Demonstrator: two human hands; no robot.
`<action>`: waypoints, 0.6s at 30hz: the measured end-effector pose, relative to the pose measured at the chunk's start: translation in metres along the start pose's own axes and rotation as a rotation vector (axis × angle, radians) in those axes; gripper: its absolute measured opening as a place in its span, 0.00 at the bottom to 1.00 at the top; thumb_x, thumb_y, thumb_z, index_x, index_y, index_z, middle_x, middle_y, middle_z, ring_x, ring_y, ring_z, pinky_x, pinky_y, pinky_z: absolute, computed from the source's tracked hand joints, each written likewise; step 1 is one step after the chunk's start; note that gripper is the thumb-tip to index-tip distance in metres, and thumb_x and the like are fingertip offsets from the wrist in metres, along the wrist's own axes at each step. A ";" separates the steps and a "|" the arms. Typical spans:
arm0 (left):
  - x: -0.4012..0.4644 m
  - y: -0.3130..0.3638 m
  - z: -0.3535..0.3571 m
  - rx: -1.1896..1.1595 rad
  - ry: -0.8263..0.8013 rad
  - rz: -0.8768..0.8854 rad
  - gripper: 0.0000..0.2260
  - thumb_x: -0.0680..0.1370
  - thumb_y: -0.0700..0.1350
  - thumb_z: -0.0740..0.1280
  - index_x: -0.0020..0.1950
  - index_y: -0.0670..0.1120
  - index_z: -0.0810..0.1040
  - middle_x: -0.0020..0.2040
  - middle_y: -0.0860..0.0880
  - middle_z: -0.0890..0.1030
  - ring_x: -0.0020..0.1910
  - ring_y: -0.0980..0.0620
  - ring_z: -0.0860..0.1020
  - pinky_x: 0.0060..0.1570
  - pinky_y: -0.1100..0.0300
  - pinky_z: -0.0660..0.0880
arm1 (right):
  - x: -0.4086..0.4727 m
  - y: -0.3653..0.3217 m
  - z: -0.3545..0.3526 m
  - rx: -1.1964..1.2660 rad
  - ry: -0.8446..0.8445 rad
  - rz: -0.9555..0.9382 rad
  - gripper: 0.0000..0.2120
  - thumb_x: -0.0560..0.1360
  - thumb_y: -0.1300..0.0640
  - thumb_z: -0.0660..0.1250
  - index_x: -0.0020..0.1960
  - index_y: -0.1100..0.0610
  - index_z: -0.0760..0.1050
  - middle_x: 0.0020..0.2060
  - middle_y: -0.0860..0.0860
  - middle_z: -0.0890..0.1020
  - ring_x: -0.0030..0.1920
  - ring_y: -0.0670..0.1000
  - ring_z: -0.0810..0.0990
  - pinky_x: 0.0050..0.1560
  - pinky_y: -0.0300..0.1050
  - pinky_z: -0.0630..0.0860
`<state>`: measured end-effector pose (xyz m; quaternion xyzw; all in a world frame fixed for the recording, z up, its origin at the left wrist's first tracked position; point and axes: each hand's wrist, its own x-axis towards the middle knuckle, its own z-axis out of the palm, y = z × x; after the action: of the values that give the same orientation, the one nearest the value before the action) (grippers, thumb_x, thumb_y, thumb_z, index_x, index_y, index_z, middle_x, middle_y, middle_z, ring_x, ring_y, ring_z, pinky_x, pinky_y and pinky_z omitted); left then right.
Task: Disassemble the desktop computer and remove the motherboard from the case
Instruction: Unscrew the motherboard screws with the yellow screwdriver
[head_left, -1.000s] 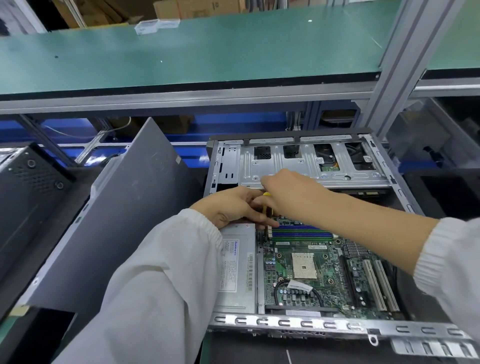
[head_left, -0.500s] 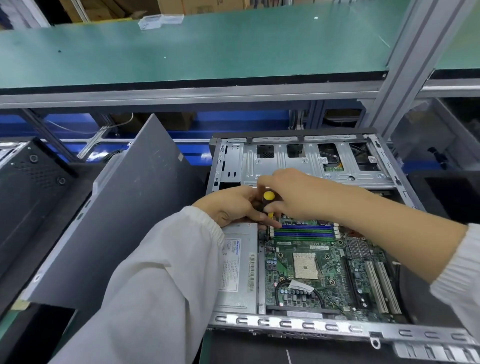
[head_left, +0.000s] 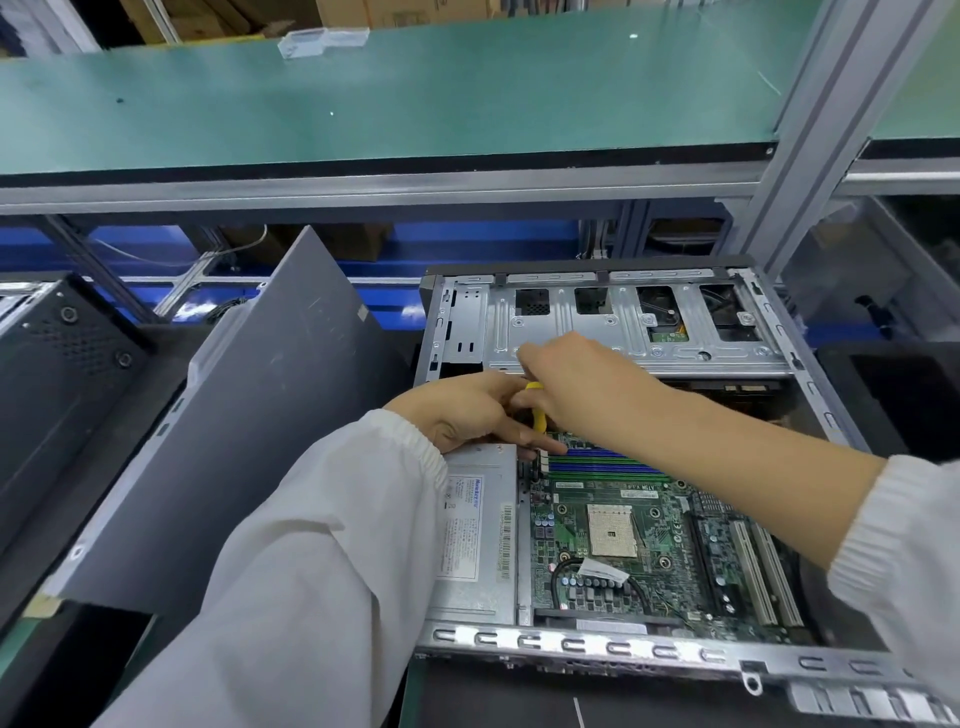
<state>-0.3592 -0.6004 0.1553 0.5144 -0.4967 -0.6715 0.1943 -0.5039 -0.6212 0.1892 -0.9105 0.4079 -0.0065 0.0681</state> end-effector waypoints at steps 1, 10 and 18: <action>0.000 0.000 0.001 -0.005 0.006 0.006 0.19 0.75 0.22 0.58 0.63 0.36 0.71 0.59 0.40 0.79 0.58 0.42 0.80 0.61 0.47 0.74 | 0.000 0.000 0.000 0.018 -0.041 -0.035 0.09 0.76 0.54 0.65 0.53 0.55 0.69 0.42 0.51 0.69 0.44 0.56 0.74 0.36 0.45 0.64; 0.001 0.000 0.000 0.018 0.003 0.004 0.17 0.75 0.23 0.60 0.56 0.41 0.75 0.49 0.48 0.84 0.54 0.45 0.82 0.57 0.50 0.77 | -0.001 -0.004 -0.002 -0.013 0.003 -0.012 0.10 0.78 0.51 0.63 0.50 0.56 0.67 0.43 0.54 0.72 0.44 0.57 0.75 0.36 0.45 0.65; 0.000 0.002 0.002 0.013 0.012 -0.032 0.18 0.76 0.24 0.59 0.56 0.43 0.75 0.52 0.44 0.83 0.56 0.44 0.81 0.56 0.52 0.77 | -0.001 -0.003 -0.003 0.039 0.030 0.057 0.14 0.77 0.47 0.63 0.53 0.56 0.68 0.42 0.52 0.68 0.44 0.56 0.74 0.38 0.46 0.65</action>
<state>-0.3617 -0.6000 0.1572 0.5277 -0.4916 -0.6680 0.1831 -0.5024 -0.6192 0.1929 -0.8968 0.4344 -0.0260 0.0800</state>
